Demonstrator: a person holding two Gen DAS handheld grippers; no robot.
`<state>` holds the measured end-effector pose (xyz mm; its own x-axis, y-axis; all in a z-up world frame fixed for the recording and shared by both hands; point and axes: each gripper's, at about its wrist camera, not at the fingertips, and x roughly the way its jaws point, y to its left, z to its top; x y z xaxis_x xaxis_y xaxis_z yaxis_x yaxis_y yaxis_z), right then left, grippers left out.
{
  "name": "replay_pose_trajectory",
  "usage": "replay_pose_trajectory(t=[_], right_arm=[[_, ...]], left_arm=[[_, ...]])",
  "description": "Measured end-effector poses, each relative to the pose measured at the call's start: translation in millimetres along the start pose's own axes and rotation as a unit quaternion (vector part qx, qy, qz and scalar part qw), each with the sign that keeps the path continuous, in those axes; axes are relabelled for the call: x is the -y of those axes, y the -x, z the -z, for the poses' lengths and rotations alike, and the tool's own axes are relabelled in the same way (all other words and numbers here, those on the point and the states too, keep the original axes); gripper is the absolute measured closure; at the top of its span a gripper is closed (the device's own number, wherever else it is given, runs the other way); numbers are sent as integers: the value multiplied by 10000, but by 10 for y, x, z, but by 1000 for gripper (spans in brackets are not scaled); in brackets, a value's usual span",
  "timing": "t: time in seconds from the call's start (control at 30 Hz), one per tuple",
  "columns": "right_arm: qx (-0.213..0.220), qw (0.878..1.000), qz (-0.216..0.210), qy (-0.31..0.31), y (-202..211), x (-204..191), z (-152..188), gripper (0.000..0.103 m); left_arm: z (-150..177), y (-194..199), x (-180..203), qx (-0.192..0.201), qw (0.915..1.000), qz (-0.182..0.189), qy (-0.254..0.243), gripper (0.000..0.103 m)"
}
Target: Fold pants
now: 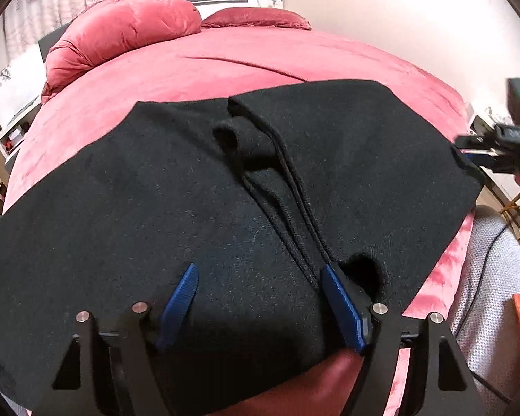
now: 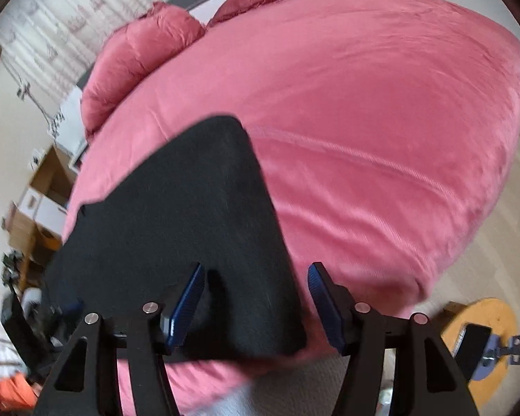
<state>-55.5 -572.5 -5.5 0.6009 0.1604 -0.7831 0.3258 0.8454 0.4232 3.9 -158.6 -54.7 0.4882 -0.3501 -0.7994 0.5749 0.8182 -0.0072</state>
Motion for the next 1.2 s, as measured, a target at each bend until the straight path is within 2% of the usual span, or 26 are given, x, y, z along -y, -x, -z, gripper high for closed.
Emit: replay_pose_trajectory(t=[0.17,0.47,0.6,0.83,0.9,0.97,1.03,1.2], right_arm=[[-121,9996,-226,-150,-269,16,-260,40],[-307,9920,-1129,-469,-678,89,-428,39],[-363,9928,-1130,-189,-707,34,-433,39],[-510,9925,-1113,64,-728,-20,-477,39],[-518,9938,-930,316,-739,-136,-492,46],[-501,9939,-885,438,-729,-189,-476,68],[-424,9941,-934,357,-679,-237,-454,75],[-372,9958,-828,108,-548,-379,-473,79]], left_arm=[[-25,160,-83,-106,9995,-275,66,28],[-99,319,-521,-448,9939,-519,858,22],[-62,377,-729,-514,9905,-549,1147,18],[-128,408,-862,-585,9887,-664,1212,18],[-164,420,-850,-599,9882,-672,1242,18],[-239,365,-801,-610,9878,-687,1261,18],[-289,396,-850,-609,9877,-683,1267,18],[-224,390,-994,-541,9873,-637,1350,18]])
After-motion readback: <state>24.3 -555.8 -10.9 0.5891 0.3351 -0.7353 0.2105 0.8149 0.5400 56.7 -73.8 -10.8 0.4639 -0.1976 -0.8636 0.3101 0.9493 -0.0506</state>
